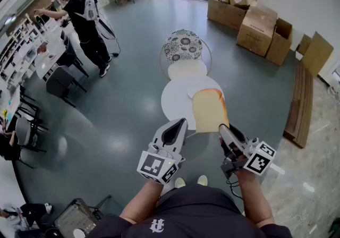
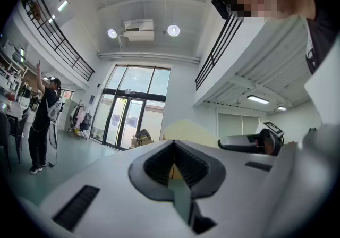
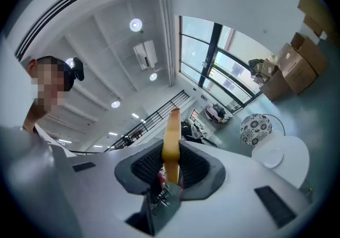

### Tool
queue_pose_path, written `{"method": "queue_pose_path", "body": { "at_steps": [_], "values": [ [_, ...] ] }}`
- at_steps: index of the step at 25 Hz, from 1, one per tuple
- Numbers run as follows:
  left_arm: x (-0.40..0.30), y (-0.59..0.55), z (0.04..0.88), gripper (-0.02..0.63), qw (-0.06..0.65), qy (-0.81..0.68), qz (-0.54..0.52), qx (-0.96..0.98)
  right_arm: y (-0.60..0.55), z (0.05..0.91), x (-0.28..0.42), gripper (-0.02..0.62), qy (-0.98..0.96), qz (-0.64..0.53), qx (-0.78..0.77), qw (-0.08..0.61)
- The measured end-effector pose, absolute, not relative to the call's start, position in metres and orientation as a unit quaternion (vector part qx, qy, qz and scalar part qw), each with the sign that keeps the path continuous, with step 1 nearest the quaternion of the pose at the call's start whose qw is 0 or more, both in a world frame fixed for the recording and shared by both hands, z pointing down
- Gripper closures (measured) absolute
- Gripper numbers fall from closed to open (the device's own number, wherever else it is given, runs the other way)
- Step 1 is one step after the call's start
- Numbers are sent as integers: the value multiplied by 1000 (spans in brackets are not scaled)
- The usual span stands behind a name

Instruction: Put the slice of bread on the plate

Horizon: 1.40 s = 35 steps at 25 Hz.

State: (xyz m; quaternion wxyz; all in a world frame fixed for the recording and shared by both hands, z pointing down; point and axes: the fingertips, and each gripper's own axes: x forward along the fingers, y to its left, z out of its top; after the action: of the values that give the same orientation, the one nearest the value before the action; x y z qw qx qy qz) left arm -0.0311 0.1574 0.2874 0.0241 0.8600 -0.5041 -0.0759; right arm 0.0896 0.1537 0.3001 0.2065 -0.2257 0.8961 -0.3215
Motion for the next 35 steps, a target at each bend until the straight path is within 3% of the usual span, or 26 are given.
{"method": "queue_pose_path", "body": {
  "at_steps": [35],
  "values": [
    [-6, 141, 311, 601, 30, -524, -52, 850, 140, 320, 105, 505, 875, -339, -259, 229]
  ]
}}
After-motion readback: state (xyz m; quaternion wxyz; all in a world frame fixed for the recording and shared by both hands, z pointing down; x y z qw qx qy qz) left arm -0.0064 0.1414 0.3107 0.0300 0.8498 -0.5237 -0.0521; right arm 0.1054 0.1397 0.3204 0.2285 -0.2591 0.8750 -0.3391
